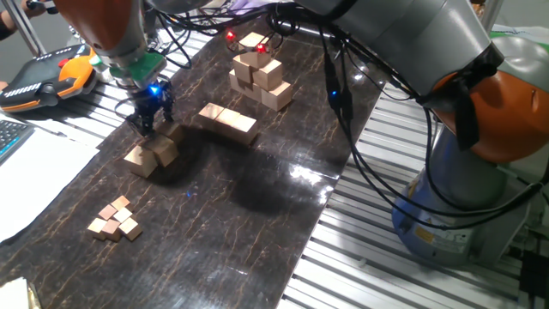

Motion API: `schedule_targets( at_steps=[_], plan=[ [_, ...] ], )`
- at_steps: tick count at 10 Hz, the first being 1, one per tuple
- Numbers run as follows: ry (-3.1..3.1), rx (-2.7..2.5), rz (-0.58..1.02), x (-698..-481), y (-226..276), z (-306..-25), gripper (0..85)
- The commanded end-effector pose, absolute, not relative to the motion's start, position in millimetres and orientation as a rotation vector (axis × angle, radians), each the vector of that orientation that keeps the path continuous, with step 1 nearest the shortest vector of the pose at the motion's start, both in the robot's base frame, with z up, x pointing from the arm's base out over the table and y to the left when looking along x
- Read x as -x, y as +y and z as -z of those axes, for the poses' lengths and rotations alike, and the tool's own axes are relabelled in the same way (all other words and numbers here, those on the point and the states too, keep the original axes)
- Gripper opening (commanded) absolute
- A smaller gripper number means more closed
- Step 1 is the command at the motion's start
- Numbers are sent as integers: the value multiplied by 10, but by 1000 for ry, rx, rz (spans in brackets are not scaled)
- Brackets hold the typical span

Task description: Stack the blocks into a pyramid shape

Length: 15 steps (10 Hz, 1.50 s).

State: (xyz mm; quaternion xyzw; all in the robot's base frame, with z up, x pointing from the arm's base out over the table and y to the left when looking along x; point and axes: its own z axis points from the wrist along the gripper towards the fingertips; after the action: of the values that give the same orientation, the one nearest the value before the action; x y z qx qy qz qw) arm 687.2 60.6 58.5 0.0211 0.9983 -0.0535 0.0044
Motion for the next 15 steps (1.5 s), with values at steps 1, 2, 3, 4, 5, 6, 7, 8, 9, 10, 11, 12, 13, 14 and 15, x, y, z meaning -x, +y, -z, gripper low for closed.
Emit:
schedule_targets(
  at_steps=[1,2,3,4,5,6,7,8,9,10,11,12,13,14,15],
  plan=[
    [3127,-64,168,-6869,601,-584,623],
    [3128,-54,168,-6868,598,-580,623],
    [3137,-43,157,-6853,581,-578,607],
    [3140,-41,152,-6840,568,-579,587],
    [3142,-38,152,-6830,559,-583,563],
    [3142,-38,147,-6824,560,-587,540],
    [3144,-41,147,-6821,558,-585,527],
    [3144,-41,145,-6816,558,-581,490],
    [3142,-38,152,-6813,560,-593,470],
    [3141,-53,150,-6804,554,-634,503],
    [3143,-58,164,-6774,530,-740,513],
    [3151,-71,175,-6738,490,-849,527],
    [3162,-63,181,-6705,420,-967,513],
    [3166,-56,181,-6666,338,-1073,500],
    [3165,-46,200,-6609,230,-1154,500]
  ],
)
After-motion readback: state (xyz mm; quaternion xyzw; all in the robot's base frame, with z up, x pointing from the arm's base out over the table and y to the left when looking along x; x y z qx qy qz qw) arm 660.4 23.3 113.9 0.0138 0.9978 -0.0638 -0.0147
